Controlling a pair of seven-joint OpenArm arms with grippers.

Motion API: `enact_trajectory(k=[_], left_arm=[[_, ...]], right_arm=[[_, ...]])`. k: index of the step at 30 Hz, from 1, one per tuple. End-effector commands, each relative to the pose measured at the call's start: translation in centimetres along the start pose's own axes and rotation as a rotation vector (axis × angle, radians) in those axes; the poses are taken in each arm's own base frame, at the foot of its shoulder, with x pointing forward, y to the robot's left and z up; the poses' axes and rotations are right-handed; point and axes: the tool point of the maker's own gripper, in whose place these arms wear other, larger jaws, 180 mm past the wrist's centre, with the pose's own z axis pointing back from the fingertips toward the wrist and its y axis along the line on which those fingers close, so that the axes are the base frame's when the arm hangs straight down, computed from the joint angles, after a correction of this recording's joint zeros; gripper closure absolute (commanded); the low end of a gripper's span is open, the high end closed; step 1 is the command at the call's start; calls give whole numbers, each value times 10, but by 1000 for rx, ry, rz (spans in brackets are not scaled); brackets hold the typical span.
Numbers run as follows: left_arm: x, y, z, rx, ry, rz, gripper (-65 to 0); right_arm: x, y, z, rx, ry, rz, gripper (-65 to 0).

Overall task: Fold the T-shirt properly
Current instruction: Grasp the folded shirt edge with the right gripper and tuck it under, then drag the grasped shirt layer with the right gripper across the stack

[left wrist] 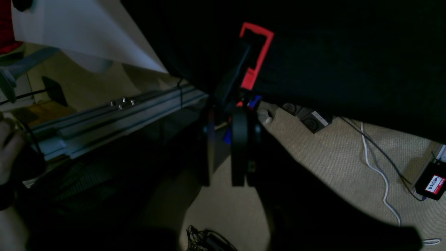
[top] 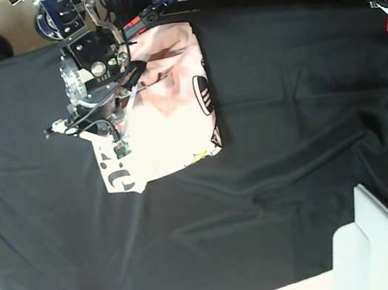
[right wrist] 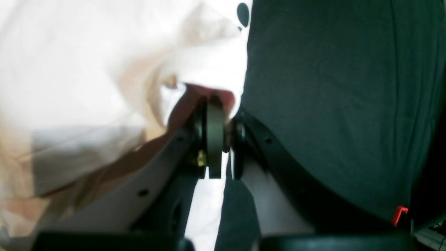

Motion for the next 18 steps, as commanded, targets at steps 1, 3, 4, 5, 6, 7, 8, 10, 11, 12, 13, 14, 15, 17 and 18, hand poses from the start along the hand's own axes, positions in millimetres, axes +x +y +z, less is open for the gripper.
enact_trajectory(k=[1, 3, 4, 5, 6, 7, 8, 10, 11, 12, 13, 14, 15, 17, 18], left_arm=[[7, 15, 4, 39, -18, -4, -77], [7, 15, 4, 39, -18, -4, -77], [7, 15, 4, 39, -18, -4, -77], [7, 15, 4, 39, -18, -4, -77], [7, 15, 4, 39, -18, -4, -77], [7, 15, 4, 39, -18, -4, -77], [7, 14, 4, 38, -19, -4, -77], [7, 14, 5, 38, -20, -3, -77], [7, 12, 5, 35, -21, -2, -77], [7, 10, 5, 31, -21, 1, -77], [6, 9, 5, 30, -20, 1, -77], [6, 8, 5, 28, -19, 1, -77], [5, 7, 4, 26, -18, 3, -77], [3, 7, 4, 25, -14, 0, -77], [3, 7, 4, 25, -14, 0, -77]], right_arm=[[19, -5, 4, -15, -56, -15, 0], [23, -6, 7, -17, -70, -21, 0], [27, -5, 10, -13, -80, -19, 0], [33, 1, 15, 2, -102, -7, 0], [38, 7, 19, 16, -121, 8, 0], [41, 17, 24, 39, -130, 22, 0], [43, 25, 29, 58, -130, 36, 0], [56, 38, 39, 91, -156, 57, 0], [60, 49, 44, 114, -165, 75, -1], [63, 58, 50, 135, -173, 91, -1], [69, 63, 53, 147, -190, 106, -1], [73, 68, 56, 157, -198, 117, -1], [77, 76, 59, 173, -206, 123, -1], [86, 84, 65, 192, -223, 115, -1], [91, 86, 67, 196, -232, 109, -1]])
